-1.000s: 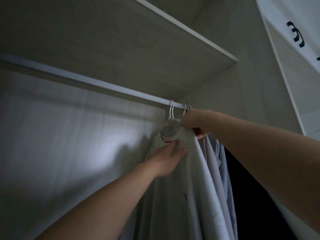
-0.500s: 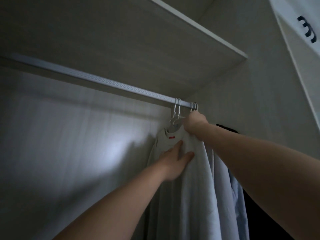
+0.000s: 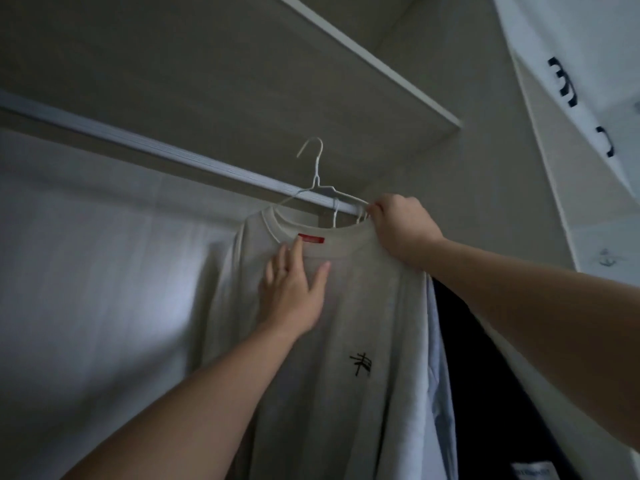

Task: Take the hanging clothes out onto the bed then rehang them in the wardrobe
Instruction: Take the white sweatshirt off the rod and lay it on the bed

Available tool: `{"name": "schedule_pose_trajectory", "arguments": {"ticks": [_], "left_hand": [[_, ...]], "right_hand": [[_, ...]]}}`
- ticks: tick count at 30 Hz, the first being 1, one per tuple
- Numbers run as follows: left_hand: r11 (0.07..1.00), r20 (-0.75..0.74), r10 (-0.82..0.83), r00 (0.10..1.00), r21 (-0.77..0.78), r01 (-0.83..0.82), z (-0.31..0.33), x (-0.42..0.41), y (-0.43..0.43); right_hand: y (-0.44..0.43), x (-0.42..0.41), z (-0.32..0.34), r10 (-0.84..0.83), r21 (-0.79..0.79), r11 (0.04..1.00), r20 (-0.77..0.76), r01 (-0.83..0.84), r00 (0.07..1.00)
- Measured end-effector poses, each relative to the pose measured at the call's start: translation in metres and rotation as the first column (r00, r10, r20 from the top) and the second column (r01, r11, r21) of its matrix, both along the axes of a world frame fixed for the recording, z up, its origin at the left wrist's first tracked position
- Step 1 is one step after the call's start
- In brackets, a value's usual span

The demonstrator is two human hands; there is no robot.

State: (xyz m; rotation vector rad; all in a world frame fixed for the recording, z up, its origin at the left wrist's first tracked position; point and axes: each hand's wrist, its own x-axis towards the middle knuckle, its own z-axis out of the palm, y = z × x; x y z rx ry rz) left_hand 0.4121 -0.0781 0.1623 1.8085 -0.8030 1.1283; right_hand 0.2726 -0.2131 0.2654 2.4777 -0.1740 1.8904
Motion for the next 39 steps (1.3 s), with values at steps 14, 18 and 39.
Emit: {"name": "schedule_pose_trajectory", "arguments": {"ticks": [14,18,39], "left_hand": [[0.954,0.096,0.098,0.991,-0.291,-0.067,0.01,-0.155,-0.087],[0.942,0.091,-0.141,0.986,-0.293,0.162,0.002,-0.227,-0.142],[0.359,-0.157,-0.926,0.343,-0.083,0.93,-0.173,-0.623,-0.504]], "right_hand": [[-0.121,-0.257,-0.013,-0.427,-0.11,0.88,0.242,0.462,0.871],[-0.163,-0.353,-0.023,-0.551,-0.083,0.803,0.273,0.59,0.789],[-0.295,-0.802,-0.226,-0.948,0.354,0.292,-0.015,0.889,0.317]]}}
